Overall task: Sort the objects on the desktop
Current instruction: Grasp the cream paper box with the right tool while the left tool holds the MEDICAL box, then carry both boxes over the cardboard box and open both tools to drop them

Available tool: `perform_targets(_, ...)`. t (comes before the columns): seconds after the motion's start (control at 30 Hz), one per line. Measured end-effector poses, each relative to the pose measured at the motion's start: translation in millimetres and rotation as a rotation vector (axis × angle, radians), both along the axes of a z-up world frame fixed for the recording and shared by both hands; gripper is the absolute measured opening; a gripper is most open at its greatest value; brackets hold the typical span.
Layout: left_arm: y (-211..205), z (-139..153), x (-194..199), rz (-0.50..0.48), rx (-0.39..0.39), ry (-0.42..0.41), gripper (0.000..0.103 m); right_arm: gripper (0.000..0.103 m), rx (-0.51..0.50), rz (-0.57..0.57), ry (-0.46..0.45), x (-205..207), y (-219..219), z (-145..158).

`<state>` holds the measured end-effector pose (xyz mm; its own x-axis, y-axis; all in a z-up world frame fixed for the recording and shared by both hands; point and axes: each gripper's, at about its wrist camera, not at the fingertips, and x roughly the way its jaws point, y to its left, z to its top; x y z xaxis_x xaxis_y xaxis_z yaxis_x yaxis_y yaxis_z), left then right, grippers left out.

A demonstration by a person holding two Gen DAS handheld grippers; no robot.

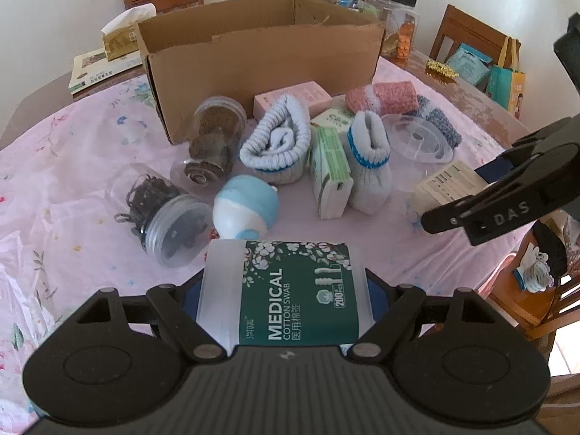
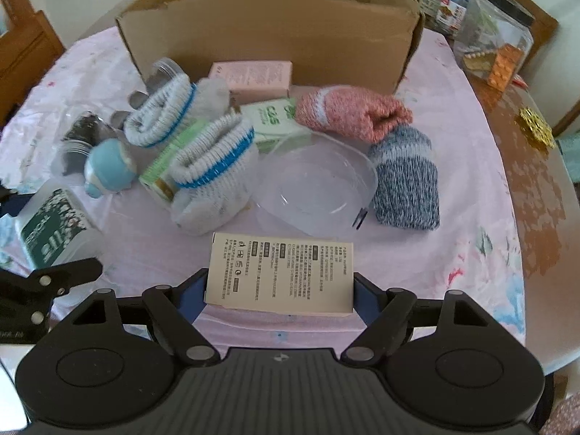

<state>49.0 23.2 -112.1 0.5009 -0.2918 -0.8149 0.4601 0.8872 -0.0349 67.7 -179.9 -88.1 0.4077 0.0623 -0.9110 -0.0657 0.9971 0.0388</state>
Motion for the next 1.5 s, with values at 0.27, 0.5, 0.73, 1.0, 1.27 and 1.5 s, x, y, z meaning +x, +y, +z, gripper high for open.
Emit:
perform_targets(0.27,-2.4,32.7,8.9,0.018,-0.011,-0.026,0.083,0.083,-0.015,0.091,-0.05,5.0,-6.4,43.6)
perform_targets(0.5,-5.6,61.2,26.5,0.007,-0.044,-0.081,0.083,0.083,-0.039,0.118,-0.105,18.5,-8.1,67.9)
perform_targets(0.73,-12.8,86.1,54.9,0.003,-0.061,-0.119,0.083,0.083,-0.019,0.185,-0.146,42.4,-14.5,84.7)
perform_targets(1.0,-29.3,106.5,104.8,0.088,-0.039,-0.152,0.083,0.083,0.013,0.288,-0.225,103.7,-36.7,112.8)
perform_targets(1.27,-45.6,108.8,164.3,0.158,-0.021,-0.151,0.083,0.083,0.038,0.352,-0.265,161.4,-49.8,121.6)
perform_targets(1.5,-55.9,98.1,202.1,0.192,0.011,-0.126,0.083,0.083,0.063,0.381,-0.243,195.6,-51.1,109.7)
